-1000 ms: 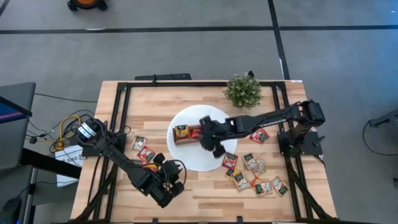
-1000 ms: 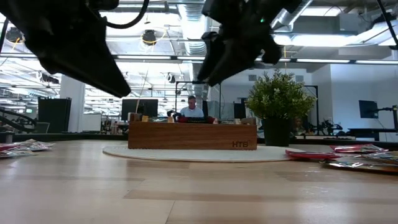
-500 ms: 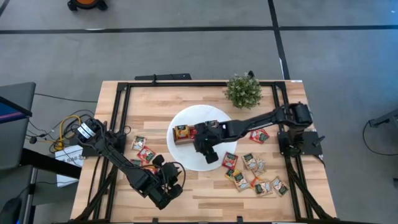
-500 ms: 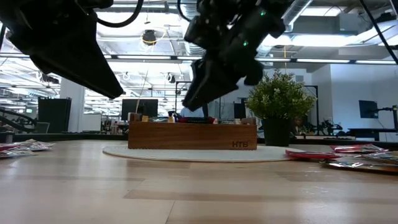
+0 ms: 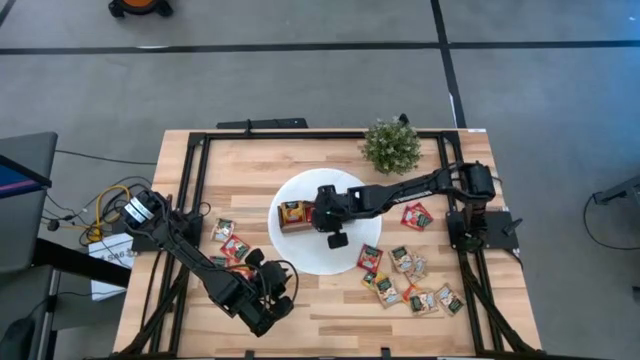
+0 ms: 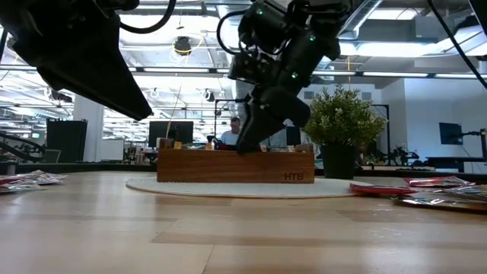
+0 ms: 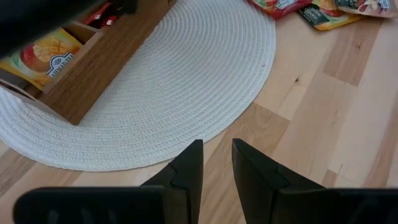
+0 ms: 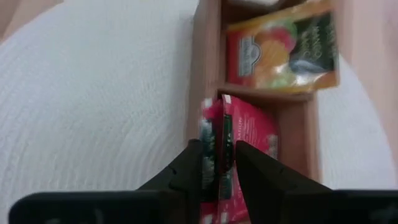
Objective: Pick & Place Tea
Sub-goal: Adjust the red tea bags in the middle section of the wooden organizer
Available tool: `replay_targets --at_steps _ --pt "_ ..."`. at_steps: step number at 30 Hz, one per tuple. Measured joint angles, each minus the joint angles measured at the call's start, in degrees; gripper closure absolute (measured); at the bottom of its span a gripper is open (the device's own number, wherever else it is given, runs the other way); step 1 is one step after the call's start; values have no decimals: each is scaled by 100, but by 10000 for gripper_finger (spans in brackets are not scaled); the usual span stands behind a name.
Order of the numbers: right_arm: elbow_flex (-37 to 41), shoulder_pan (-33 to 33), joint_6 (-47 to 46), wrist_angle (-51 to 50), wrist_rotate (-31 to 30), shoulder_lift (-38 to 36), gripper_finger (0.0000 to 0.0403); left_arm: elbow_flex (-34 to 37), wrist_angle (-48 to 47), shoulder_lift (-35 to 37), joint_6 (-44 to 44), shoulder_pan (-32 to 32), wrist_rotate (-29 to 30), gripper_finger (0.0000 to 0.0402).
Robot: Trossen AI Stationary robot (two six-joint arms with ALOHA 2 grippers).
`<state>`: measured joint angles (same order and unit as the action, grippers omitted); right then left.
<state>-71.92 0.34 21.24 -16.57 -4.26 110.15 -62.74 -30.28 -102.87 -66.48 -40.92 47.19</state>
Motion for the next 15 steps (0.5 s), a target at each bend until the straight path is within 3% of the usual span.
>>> replay_targets --at_steps 6,15 --pt "-2 -9 25 65 -105 -33 328 0 17 0 3 2 2 324" --pt "-2 -11 180 69 -536 -70 398 0 24 2 4 2 5 324"
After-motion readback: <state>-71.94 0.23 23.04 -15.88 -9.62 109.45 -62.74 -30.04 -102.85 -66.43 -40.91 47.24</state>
